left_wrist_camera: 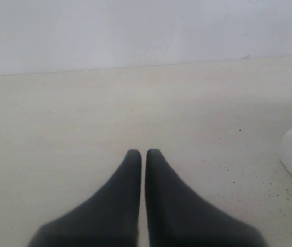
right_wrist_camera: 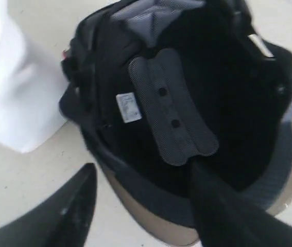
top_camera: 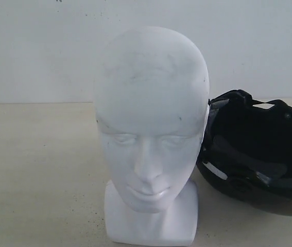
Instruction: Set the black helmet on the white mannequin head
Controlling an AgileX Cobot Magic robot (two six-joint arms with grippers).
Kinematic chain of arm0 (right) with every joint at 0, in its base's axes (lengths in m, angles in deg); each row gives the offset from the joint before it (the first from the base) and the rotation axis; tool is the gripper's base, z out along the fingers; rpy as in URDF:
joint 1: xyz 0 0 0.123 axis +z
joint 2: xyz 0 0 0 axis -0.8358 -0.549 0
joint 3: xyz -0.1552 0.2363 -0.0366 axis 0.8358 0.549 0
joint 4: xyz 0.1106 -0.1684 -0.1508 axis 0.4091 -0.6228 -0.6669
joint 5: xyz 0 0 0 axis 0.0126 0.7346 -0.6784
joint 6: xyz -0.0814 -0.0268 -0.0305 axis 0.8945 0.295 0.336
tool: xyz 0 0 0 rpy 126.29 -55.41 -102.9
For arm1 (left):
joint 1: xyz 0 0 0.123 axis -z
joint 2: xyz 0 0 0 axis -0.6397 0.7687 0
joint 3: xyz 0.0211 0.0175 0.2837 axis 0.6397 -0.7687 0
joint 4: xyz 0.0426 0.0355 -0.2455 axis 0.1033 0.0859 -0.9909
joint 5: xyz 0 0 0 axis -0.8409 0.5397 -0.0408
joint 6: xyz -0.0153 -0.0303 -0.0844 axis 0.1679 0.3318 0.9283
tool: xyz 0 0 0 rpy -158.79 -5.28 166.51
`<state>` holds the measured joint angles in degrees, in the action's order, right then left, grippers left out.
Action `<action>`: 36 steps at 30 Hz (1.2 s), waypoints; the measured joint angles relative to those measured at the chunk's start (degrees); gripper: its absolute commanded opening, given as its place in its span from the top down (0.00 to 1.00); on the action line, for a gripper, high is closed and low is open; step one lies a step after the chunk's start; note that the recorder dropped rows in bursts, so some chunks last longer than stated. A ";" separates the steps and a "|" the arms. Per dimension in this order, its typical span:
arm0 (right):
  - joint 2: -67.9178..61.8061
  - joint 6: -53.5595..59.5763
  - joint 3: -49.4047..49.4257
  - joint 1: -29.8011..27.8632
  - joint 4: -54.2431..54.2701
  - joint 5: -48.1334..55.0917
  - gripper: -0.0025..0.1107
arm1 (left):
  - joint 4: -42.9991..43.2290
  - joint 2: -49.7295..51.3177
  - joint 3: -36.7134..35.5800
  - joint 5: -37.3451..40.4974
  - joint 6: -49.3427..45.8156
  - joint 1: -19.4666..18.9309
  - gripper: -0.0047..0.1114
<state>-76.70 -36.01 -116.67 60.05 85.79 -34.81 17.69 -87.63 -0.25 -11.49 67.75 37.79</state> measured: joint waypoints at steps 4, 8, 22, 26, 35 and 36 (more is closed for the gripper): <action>-2.42 2.68 0.00 6.82 -3.02 3.09 0.43 | 0.00 0.00 0.00 0.00 0.00 0.00 0.92; -4.84 0.58 0.40 13.74 -12.55 3.29 0.43 | 0.00 0.00 0.00 0.00 0.00 0.00 0.92; -7.91 0.52 10.69 15.42 -13.31 -14.07 0.43 | 0.00 0.00 0.00 0.00 0.00 0.00 0.92; -7.91 1.52 13.12 15.42 -12.30 -20.31 0.43 | 0.00 0.00 0.00 0.00 0.00 0.00 0.92; -15.25 1.95 13.70 15.42 -11.22 -26.54 0.43 | 0.00 0.00 0.00 0.00 0.00 0.00 0.92; -16.39 2.08 13.70 15.42 -10.92 -27.07 0.43 | 0.00 0.00 0.00 0.00 0.00 0.00 0.92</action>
<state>-93.09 -33.93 -102.96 75.47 74.88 -61.88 17.69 -87.63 -0.25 -11.49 67.75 37.79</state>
